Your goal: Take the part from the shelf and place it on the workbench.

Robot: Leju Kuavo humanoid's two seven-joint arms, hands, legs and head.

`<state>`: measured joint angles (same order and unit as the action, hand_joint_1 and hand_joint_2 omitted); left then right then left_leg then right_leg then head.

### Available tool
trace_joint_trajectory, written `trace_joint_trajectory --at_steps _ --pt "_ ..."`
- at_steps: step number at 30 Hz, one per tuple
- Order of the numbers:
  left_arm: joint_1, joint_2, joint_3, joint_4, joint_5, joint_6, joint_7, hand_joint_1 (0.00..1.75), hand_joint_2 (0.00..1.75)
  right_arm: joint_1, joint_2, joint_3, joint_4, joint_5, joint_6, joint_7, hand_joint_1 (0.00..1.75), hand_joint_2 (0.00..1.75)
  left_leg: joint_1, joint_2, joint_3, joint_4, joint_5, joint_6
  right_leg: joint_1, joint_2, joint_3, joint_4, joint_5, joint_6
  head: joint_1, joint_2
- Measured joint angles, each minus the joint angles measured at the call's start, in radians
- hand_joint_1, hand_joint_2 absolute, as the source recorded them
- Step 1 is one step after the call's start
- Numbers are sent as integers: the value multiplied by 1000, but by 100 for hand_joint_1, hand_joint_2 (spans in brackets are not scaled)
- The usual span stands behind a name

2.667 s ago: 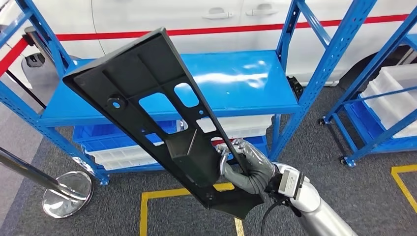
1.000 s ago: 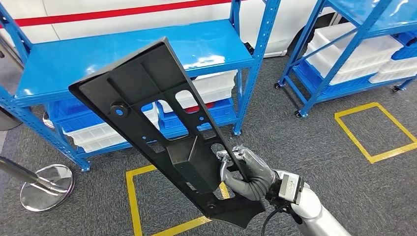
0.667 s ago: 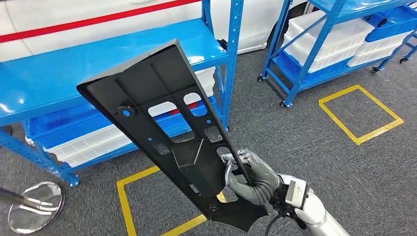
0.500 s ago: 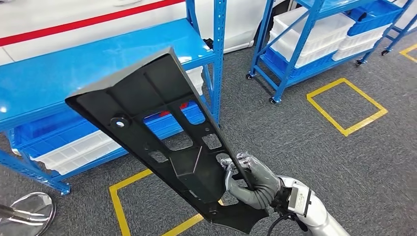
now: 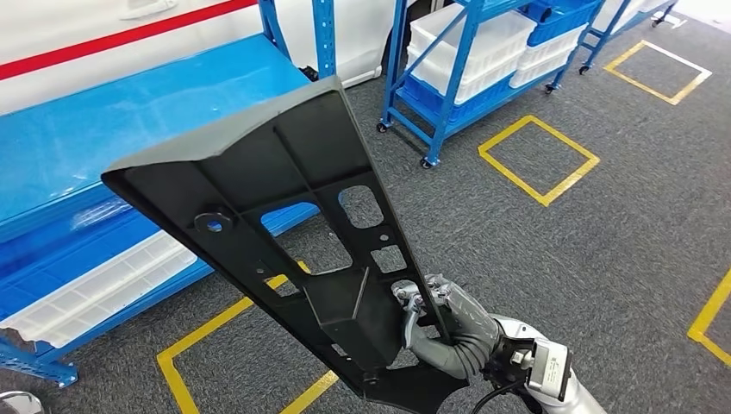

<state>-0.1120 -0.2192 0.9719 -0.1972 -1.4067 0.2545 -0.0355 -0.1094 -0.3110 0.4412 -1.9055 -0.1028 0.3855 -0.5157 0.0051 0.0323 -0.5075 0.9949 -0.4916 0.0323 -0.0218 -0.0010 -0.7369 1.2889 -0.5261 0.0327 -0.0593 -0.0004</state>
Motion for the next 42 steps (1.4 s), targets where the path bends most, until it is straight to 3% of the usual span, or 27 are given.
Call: trace_joint_trajectory --at_steps 1,3,5,6,8,9,11,13,14,15,16,17,19,21,23,25,27,28,30,31,32,34,36,38,39,40,42 --pt "0 2 1 0 6 2 0 0 175 5 0 -2 0 2 5 -7 175 175 0 12 2 0 -1 -2 -2 -7 29 -45 28 0 0 0" --pt "1 4 7 0 23 6 5 0 175 13 0 -7 0 6 14 -25 175 175 -3 33 6 0 -6 -9 5 -50 109 -188 77 -9 0 0" --pt "3 6 17 0 34 9 11 0 175 19 0 -12 0 8 20 -43 175 175 -7 50 9 1 -10 -18 17 -84 146 -263 86 -23 0 0" --pt "3 7 22 0 37 9 12 0 175 23 0 -14 0 9 22 -49 175 175 -9 60 9 0 -11 -23 22 -84 146 -267 82 -29 0 0" --pt "3 9 26 0 39 9 14 0 175 33 0 -19 0 11 23 -53 175 175 -9 74 14 2 -18 -34 19 -59 144 -272 86 -39 0 0" --pt "3 11 27 0 40 9 15 0 175 37 0 -20 -1 12 23 -55 175 175 -8 63 11 14 -31 -39 16 -48 144 -276 89 -44 0 0" --pt "0 14 30 0 45 9 16 0 175 40 -1 -22 -2 13 24 -59 175 175 -4 17 -25 101 -87 -46 11 -28 144 -282 94 -55 0 0" --pt "-6 15 34 0 45 8 20 0 175 45 -4 -24 -2 20 18 -68 175 175 -3 -12 -82 236 -149 -51 12 -7 142 -282 96 -61 0 0" --pt "-11 15 35 0 39 4 28 0 175 53 -4 -25 -3 32 9 -77 175 175 -3 -15 -98 280 -160 -52 13 5 142 -281 96 -61 0 0" --pt "-15 15 35 0 29 -2 39 0 175 67 -4 -29 -8 48 -4 -90 175 175 -3 -16 -99 288 -151 -53 13 16 143 -280 96 -61 0 0" --pt "-17 16 34 0 15 -10 53 0 175 86 -5 -34 -18 70 -21 -107 175 175 -3 -18 -84 260 -124 -52 13 29 143 -277 96 -60 0 0" --pt "-18 19 31 0 -1 -19 65 0 175 111 -5 -40 -35 90 -38 -123 175 175 -2 -26 -55 196 -83 -49 13 41 144 -274 95 -59 0 0" --pt "-18 26 23 0 -27 -31 74 0 175 152 -5 -51 -75 125 -61 -150 175 175 3 -65 0 69 -31 -45 14 64 139 -264 94 -53 0 0" --pt "-17 33 18 0 -39 -31 56 0 175 179 -5 -60 -107 145 -69 -164 175 175 4 -87 19 17 -30 -39 12 85 128 -259 99 -41 0 0" --pt "-20 39 11 0 -44 -21 29 0 175 206 -4 -71 -133 152 -69 -170 175 175 4 -72 22 6 -28 -29 10 100 120 -262 107 -28 0 0" --pt "-21 48 1 -1 -48 -10 13 0 175 226 -1 -82 -152 154 -65 -173 175 175 9 -48 27 -7 -18 -16 13 73 104 -234 89 -19 0 0" --pt "-16 60 -4 -3 -50 0 -1 0 175 233 2 -91 -161 154 -60 -175 175 175 10 -20 28 -14 -12 -8 13 27 55 -131 32 -14 0 0" --pt "-14 65 -5 -3 -49 5 -9 0 175 235 3 -94 -161 153 -57 -175 175 175 8 -6 27 -14 -12 -8 8 15 23 -64 4 -10 0 0" --pt "-18 71 -9 -5 -48 11 -27 0 175 241 5 -97 -161 152 -51 -175 175 175 6 18 27 -13 -13 -9 -1 4 -11 10 -10 -4 0 0" --pt "-22 71 -12 -5 -46 11 -35 0 175 243 5 -99 -161 151 -49 -175 175 175 6 29 28 -12 -15 -11 -5 -1 0 -7 9 -1 0 0" --pt "-27 70 -15 -5 -44 10 -43 0 175 244 5 -101 -161 150 -47 -175 175 175 6 39 31 -12 -18 -13 -7 -11 30 -62 42 0 0 0" --pt "-33 68 -21 -5 -40 8 -48 0 175 243 5 -103 -160 147 -41 -175 175 175 4 59 36 -9 -26 -23 -3 -61 101 -198 87 -5 0 0" --pt "-32 67 -24 -5 -40 7 -35 0 175 241 5 -103 -160 143 -36 -173 175 175 -2 78 40 -10 -34 -34 7 -88 129 -258 91 -19 0 0" --pt "-26 68 -25 -5 -39 4 -9 0 175 241 5 -103 -160 139 -32 -167 175 175 -5 100 48 -15 -40 -46 10 -63 127 -260 88 -32 0 0" --pt "-21 69 -25 -5 -38 1 4 0 175 241 5 -103 -160 139 -31 -164 175 175 -3 94 52 -10 -48 -52 8 -50 128 -263 89 -38 0 0" --pt "-14 70 -25 -5 -37 -2 16 0 175 239 5 -103 -160 138 -30 -161 175 175 -1 73 46 11 -65 -57 7 -37 128 -266 90 -45 0 0" --pt "2 73 -25 -5 -35 -9 39 0 175 234 5 -102 -160 136 -29 -156 175 175 4 8 2 112 -125 -62 5 -14 129 -269 92 -57 0 0"
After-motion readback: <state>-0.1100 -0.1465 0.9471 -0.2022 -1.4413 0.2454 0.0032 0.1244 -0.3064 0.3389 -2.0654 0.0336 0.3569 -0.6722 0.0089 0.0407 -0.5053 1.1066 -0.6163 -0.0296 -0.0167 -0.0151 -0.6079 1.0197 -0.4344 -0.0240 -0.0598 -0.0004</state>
